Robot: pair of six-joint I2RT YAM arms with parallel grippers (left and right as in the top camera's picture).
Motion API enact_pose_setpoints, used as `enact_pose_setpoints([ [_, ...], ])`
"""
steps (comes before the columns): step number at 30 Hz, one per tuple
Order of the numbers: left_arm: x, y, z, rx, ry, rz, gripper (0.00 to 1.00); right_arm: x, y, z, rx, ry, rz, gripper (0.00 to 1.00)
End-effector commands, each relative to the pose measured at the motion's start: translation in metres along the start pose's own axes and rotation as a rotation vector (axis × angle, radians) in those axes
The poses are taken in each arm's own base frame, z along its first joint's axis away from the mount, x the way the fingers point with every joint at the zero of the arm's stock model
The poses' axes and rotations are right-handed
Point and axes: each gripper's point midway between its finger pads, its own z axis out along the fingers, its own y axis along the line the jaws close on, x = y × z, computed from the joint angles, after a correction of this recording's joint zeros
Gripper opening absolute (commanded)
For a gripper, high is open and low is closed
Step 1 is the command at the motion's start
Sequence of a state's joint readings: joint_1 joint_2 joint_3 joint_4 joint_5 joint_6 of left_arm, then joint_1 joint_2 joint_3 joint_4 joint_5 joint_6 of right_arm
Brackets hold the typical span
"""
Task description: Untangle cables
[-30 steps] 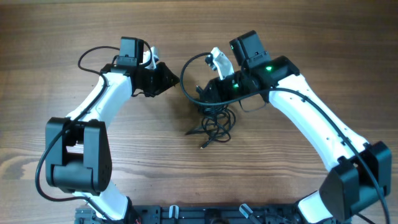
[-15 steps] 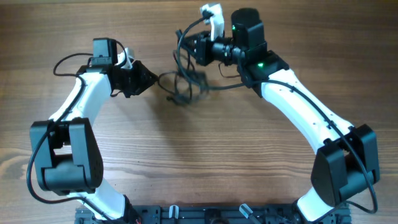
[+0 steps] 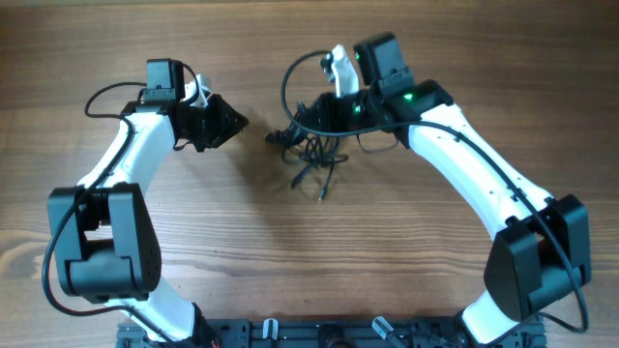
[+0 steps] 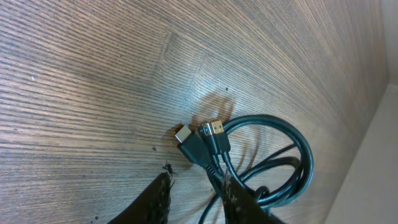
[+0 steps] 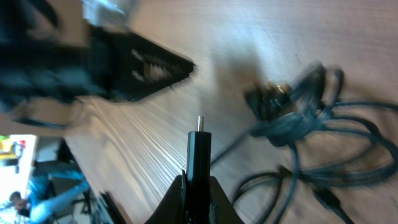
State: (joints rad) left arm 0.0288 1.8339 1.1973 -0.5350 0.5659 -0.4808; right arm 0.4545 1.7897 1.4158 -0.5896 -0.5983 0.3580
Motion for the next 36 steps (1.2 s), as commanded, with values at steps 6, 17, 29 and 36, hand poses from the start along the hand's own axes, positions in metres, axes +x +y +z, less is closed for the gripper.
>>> enact_pose_setpoints([
  [6,0.014,-0.034,-0.005,0.199,0.099,0.116,0.34,0.005,-0.031,0.006,0.137,-0.006,0.014,0.05],
  [17,0.061,-0.041,-0.011,0.241,0.313,-0.093,0.31,-0.002,-0.029,0.007,0.127,-0.033,0.015,0.06],
  [29,0.084,-0.05,0.007,0.15,0.355,-0.175,0.42,-0.003,-0.028,0.007,0.126,-0.036,0.013,0.06],
  [36,0.086,-0.051,0.009,0.136,0.357,-0.192,0.43,-0.003,-0.028,0.007,0.125,-0.038,0.012,0.06],
])
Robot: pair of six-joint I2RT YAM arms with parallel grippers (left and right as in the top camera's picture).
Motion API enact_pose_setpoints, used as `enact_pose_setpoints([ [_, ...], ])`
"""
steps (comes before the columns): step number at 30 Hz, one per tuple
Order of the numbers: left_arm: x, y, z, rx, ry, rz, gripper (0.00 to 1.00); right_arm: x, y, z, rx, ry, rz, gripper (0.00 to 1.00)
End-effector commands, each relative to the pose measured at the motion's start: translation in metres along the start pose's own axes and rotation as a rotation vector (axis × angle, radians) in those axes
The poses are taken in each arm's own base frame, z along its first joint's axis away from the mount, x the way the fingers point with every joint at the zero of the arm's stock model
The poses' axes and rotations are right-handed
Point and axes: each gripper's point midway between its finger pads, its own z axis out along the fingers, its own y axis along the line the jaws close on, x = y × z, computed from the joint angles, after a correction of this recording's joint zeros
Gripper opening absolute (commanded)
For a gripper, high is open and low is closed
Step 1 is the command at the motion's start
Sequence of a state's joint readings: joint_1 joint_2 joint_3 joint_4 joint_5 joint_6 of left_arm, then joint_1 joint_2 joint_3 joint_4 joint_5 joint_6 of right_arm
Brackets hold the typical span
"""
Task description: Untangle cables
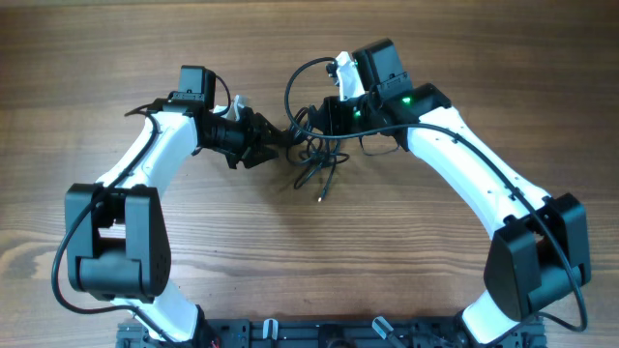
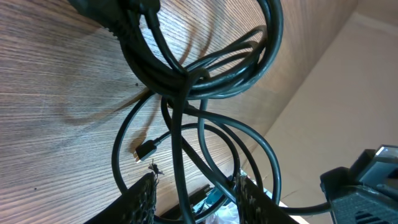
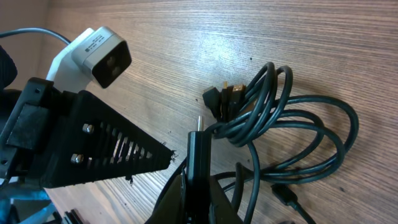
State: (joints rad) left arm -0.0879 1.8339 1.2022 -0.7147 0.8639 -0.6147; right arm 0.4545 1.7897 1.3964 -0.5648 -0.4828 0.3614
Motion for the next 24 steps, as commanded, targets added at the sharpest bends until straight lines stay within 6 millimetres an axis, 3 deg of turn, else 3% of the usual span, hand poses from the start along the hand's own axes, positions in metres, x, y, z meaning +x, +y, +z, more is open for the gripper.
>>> enact_pose_setpoints([
  [1,-0.004,0.002,0.002,-0.011,-0.006,-0.032,0.43,0.003,-0.006,0.006,0.019,0.008,0.01,0.06],
  [17,0.001,0.002,0.02,-0.078,-0.026,-0.084,0.5,0.004,-0.007,0.006,0.02,0.011,0.012,0.06],
  [24,-0.006,0.017,0.035,-0.108,-0.013,-0.114,0.49,0.003,-0.007,0.006,0.02,0.01,0.012,0.06],
])
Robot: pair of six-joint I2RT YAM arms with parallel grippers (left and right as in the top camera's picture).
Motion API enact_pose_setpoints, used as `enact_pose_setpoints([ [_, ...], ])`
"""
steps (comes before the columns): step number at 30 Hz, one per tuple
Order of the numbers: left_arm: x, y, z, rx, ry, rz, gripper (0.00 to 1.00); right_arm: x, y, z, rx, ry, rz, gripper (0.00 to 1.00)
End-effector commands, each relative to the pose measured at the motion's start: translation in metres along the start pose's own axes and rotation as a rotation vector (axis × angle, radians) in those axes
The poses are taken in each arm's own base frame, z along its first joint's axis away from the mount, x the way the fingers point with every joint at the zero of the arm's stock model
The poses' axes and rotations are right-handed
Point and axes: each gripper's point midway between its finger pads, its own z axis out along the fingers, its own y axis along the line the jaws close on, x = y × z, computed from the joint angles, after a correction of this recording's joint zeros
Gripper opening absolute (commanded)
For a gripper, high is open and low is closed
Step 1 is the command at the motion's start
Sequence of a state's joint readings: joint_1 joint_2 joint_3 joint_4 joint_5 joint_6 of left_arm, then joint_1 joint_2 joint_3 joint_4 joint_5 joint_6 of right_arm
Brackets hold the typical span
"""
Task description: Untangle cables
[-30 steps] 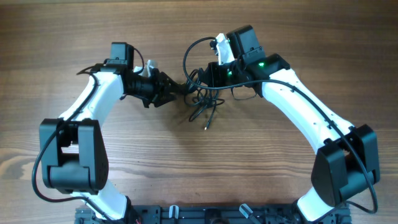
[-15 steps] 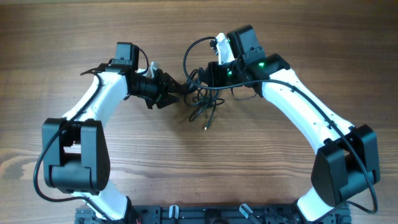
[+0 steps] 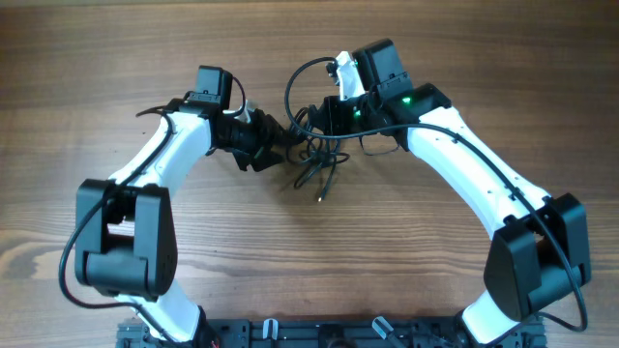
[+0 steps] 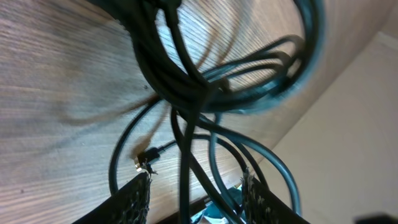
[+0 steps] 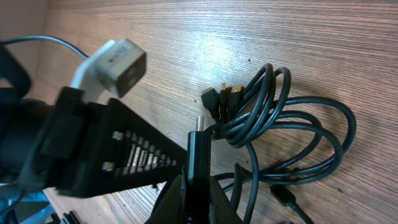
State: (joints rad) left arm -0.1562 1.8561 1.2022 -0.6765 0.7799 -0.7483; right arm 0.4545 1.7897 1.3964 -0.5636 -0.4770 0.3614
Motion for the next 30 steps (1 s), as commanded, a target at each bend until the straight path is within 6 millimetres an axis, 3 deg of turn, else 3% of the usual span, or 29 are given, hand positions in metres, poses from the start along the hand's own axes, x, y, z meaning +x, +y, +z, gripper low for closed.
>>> enact_pose_setpoints([
  [1,-0.011,0.012,0.018,-0.031,0.005,-0.031,0.49,0.004,-0.006,0.006,0.015,0.013,0.013,0.06],
  [5,-0.021,0.009,0.029,-0.01,-0.01,-0.02,0.42,0.005,-0.006,0.006,0.016,0.016,0.014,0.06],
  [9,-0.022,-0.006,0.024,0.048,-0.012,0.016,0.23,0.01,-0.009,0.006,0.029,0.035,0.015,0.06],
  [16,-0.02,-0.034,-0.003,0.128,-0.055,0.082,0.25,0.013,-0.01,0.005,0.032,0.05,-0.019,0.06],
  [18,-0.019,-0.039,-0.009,0.141,-0.068,0.099,0.04,0.013,-0.01,0.005,0.032,0.05,-0.019,0.06],
  [24,-0.017,-0.063,-0.034,0.212,-0.112,0.168,0.04,0.017,-0.003,0.002,-0.023,0.071,-0.148,0.04],
  [30,-0.019,-0.097,-0.079,0.292,-0.225,0.315,0.04,0.011,-0.005,-0.034,-0.108,0.054,-0.124,0.04],
])
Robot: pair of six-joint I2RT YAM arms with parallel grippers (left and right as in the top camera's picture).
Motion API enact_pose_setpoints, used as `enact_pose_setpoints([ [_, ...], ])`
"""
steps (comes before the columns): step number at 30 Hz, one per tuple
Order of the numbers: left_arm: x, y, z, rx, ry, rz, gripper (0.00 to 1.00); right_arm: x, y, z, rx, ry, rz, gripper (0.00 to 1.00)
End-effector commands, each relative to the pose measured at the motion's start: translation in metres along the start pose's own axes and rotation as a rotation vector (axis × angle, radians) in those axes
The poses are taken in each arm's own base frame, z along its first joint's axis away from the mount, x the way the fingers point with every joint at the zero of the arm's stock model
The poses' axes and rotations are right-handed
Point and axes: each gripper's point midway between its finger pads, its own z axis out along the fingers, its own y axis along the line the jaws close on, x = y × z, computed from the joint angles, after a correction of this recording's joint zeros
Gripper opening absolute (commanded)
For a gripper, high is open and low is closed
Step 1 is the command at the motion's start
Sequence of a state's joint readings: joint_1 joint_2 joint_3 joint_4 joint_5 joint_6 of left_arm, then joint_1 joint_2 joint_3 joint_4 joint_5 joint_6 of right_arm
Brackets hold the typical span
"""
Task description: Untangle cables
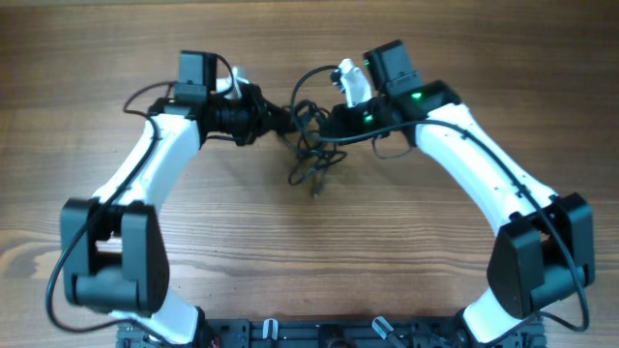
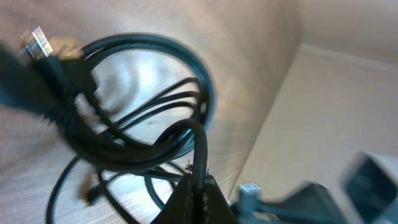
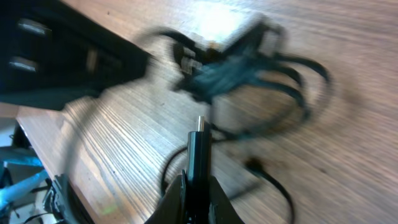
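Observation:
A tangle of dark cables (image 1: 309, 145) lies on the table between my two arms, its thin connector end (image 1: 314, 188) trailing toward the front. At its left side my left gripper (image 1: 279, 118) is shut on one cable strand (image 2: 198, 143), pinched between the fingertips of the left gripper (image 2: 198, 182). Two flat plugs (image 2: 43, 46) show beyond the loops. My right gripper (image 1: 331, 121) is shut on a black plug (image 3: 199, 146), with the blurred tangle (image 3: 249, 68) below it.
The wooden table (image 1: 435, 290) stretches all around the tangle. My left arm's dark fingers (image 3: 68, 50) fill the upper left of the right wrist view, close to the right gripper. A black mounting rail (image 1: 319, 333) runs along the front edge.
My left gripper, open around strands of the tangle before, is now shut on one strand and sits a little farther back. The tangle has shifted, and the right gripper still holds its plug.
First my left gripper stood open, well left of the tangle, while the right held a black plug above it. Then the left gripper was at the tangle with strands between its open fingers, and stayed so. Now it is shut on a strand.

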State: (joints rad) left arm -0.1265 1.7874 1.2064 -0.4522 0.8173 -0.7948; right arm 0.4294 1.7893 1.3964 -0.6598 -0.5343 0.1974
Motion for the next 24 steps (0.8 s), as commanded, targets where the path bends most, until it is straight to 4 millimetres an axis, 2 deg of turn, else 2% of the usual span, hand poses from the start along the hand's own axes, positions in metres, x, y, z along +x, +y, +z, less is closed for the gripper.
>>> enact_pose_setpoints([
  [1,-0.013,-0.08,-0.063,0.166,-0.169,0.263,0.04,-0.01,-0.004,-0.049,-0.122,-0.062,0.011,0.04],
  [5,-0.009,-0.122,-0.092,0.264,-0.263,0.415,0.04,-0.007,-0.012,-0.062,-0.167,-0.056,0.078,0.06],
  [6,-0.007,-0.133,-0.1,0.29,-0.288,0.454,0.04,-0.004,-0.015,-0.062,-0.161,-0.046,0.093,0.11],
  [8,-0.002,-0.153,-0.116,0.337,-0.338,0.528,0.04,0.002,-0.017,-0.063,-0.159,-0.022,0.12,0.4],
  [10,0.003,-0.168,-0.128,0.373,-0.373,0.582,0.04,0.007,-0.017,-0.063,-0.157,-0.005,0.134,0.73],
  [12,0.008,-0.176,-0.135,0.389,-0.394,0.612,0.04,0.009,-0.017,-0.063,-0.157,0.003,0.14,0.82],
  [16,0.013,-0.175,-0.133,0.371,-0.396,0.623,0.04,0.004,-0.017,-0.063,-0.158,-0.016,0.125,0.82],
  [20,0.004,-0.154,-0.125,0.265,-0.42,0.624,0.04,-0.016,-0.016,-0.065,-0.169,-0.096,0.064,0.82],
  [23,0.009,-0.143,-0.119,0.238,-0.378,0.597,0.04,-0.03,-0.007,-0.069,-0.219,-0.144,0.054,0.82],
  [24,0.017,-0.142,-0.115,0.242,-0.338,0.621,0.04,-0.036,-0.005,-0.07,-0.233,-0.164,0.047,0.82],
])
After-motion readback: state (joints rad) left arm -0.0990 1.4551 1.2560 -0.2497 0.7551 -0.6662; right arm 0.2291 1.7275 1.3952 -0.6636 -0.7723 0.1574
